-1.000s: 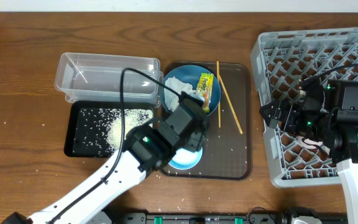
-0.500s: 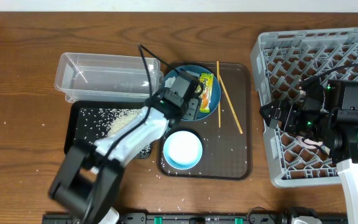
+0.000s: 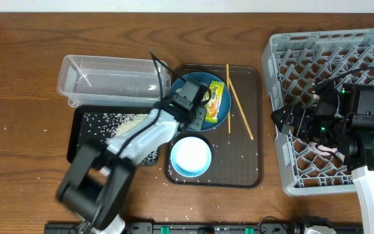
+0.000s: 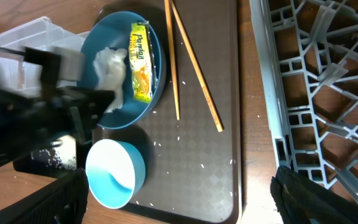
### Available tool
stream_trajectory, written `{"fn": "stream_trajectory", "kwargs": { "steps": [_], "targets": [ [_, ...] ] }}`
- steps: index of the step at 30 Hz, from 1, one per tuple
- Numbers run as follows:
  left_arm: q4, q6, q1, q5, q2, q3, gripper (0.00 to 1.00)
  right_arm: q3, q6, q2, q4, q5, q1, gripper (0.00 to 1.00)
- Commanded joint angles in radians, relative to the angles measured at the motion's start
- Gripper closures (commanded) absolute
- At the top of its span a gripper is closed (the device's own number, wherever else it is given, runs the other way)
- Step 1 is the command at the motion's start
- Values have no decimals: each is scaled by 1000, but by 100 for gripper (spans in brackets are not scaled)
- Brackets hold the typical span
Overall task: Sort waste into correct bins and load items into the dishwasher rack
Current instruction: 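Grasp the white tissue on the blue plate and drop it in the clear bin, then grasp the yellow snack wrapper on the blue plate with the left gripper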
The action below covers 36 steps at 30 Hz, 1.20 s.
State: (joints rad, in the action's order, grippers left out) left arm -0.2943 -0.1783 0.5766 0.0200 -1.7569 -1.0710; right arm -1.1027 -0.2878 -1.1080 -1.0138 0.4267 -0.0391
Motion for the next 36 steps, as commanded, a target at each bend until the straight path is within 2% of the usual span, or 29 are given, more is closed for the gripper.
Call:
{"fn": "stream_trajectory", "kwargs": {
  "steps": [1, 7, 14, 15, 16, 17, 18, 19, 25, 27, 31, 36],
  "targets": [
    [-14, -21, -6, -7, 158, -40, 94, -14, 8, 2, -3, 7, 14, 7],
    [-64, -21, -81, -218, 310, -40, 94, -14, 8, 2, -4, 7, 14, 7],
    [-27, -21, -246, -239, 209, -39, 93, -14, 8, 2, -4, 7, 14, 7],
    [-21, -21, -264, -229, 186, -39, 89, -14, 8, 2, -4, 7, 14, 7],
    [-18, -21, -277, -206, 170, -40, 77, -14, 8, 2, -4, 7, 14, 7],
    [-13, -21, -284, -175, 164, -40, 55, -14, 8, 2, -6, 7, 14, 7],
    [-9, -21, -286, -141, 165, -41, 44, -14, 8, 2, -7, 7, 14, 7],
    [-3, -21, -285, -108, 171, -47, 39, -14, 8, 2, -8, 7, 14, 7],
    [6, -21, -215, 137, 204, -115, 37, -14, 8, 2, -8, -2, 14, 7],
    [13, -5, -164, 148, 193, -115, 37, -14, 8, 2, -8, -8, 14, 7],
    [31, 121, -77, 142, 114, -113, 37, -13, 8, 2, -11, -8, 14, 7],
    [102, 126, -27, 142, -28, -113, 37, -7, 8, 2, -17, -8, 14, 7]
  ]
}}
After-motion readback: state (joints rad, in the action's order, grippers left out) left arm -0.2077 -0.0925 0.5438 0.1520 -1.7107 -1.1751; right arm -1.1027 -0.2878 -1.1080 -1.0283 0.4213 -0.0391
